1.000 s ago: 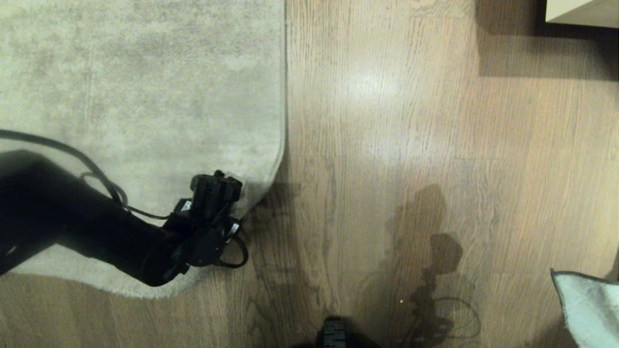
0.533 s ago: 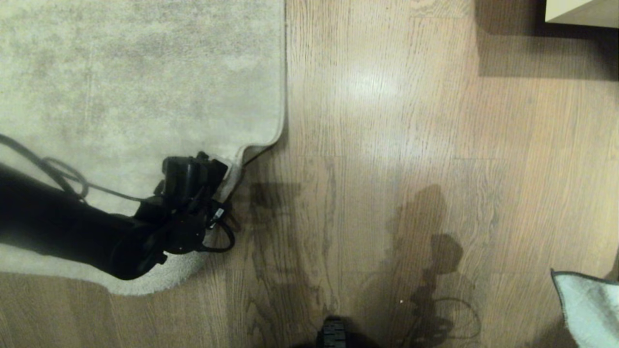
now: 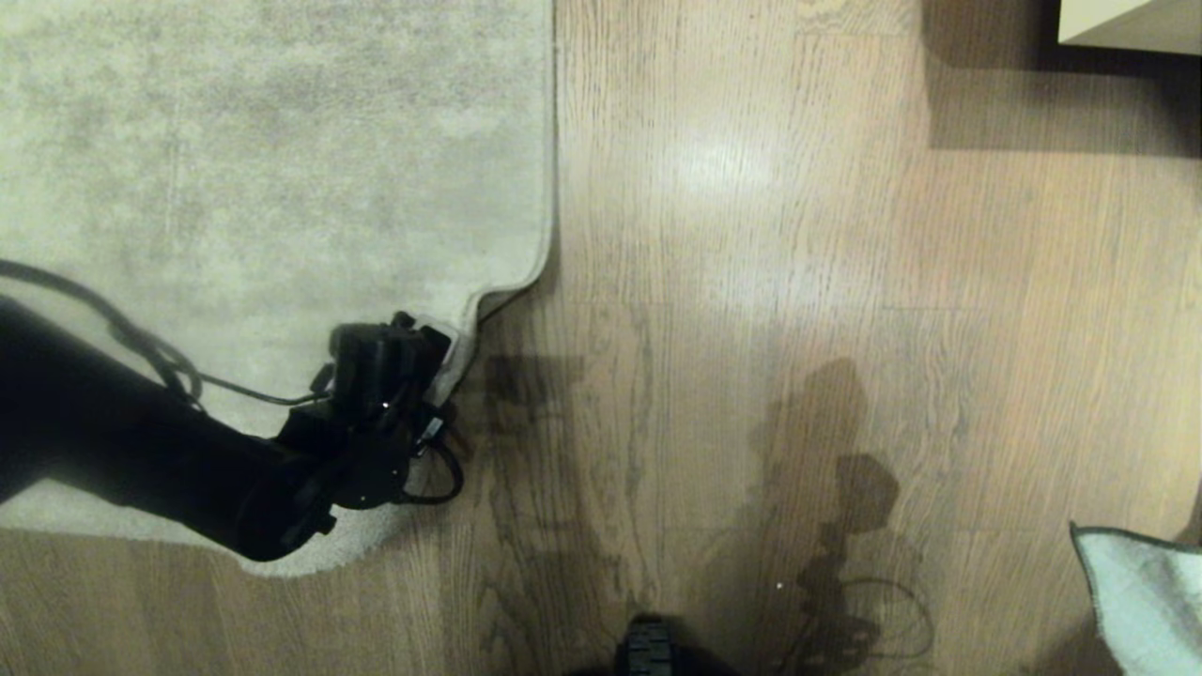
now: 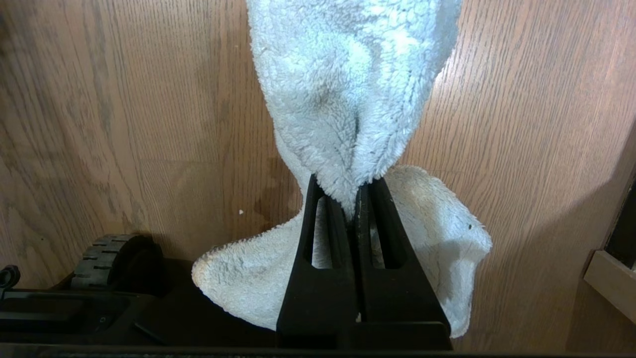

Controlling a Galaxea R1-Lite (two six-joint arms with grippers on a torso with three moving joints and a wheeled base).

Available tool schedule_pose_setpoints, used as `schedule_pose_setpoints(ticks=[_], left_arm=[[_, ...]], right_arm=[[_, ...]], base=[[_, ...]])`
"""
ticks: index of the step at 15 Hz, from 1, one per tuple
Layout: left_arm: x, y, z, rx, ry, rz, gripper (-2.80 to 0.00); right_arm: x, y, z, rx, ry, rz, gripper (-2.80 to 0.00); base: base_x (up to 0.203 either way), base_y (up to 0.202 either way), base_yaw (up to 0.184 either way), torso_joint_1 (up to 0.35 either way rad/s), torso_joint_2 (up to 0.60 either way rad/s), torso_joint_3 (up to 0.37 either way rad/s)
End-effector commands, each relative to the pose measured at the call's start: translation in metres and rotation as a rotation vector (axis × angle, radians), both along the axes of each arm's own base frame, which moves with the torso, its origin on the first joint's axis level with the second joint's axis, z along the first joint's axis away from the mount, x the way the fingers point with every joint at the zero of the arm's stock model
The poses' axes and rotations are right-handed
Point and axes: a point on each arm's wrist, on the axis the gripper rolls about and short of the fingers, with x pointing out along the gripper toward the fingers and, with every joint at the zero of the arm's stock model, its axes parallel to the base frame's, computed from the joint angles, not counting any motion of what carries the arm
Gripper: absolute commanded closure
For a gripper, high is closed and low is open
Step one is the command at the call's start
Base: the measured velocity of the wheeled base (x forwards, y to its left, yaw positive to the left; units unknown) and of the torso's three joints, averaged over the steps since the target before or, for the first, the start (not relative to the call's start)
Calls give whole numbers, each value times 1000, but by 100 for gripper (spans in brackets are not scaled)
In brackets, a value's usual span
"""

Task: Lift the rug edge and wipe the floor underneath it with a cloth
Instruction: Lift up the carpet

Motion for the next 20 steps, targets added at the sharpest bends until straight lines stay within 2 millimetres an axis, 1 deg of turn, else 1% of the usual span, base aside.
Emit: schedule_pose_setpoints(ticks=[1,4,7,10,14,17,20], left_arm=[[14,-25,-19,-20,-54,-51,-280],[27,-48,-11,-48,-119,-92,-280],[38,-65,7,-66,-156,-115,-280],[46,-77,25,-74,-188,-112,-280],[55,-84,44,-83,-209,-114,-280],[52,-83,42,-71,-183,-115,-280],[37,-76,26,-37,-110,-118,-280]], right_arm=[[0,0,0,-2,0,1,0],[0,0,0,-2,0,1,0],[0,0,0,-2,0,1,0],[0,0,0,0,0,1,0],[0,0,0,0,0,1,0],[0,0,0,-2,0,1,0],[0,0,0,-1,0,1,0]], base=[[0,0,0,0,0,0],[0,0,0,0,0,0],[0,0,0,0,0,0],[0,0,0,0,0,0],[0,0,0,0,0,0],[0,0,0,0,0,0],[0,0,0,0,0,0]])
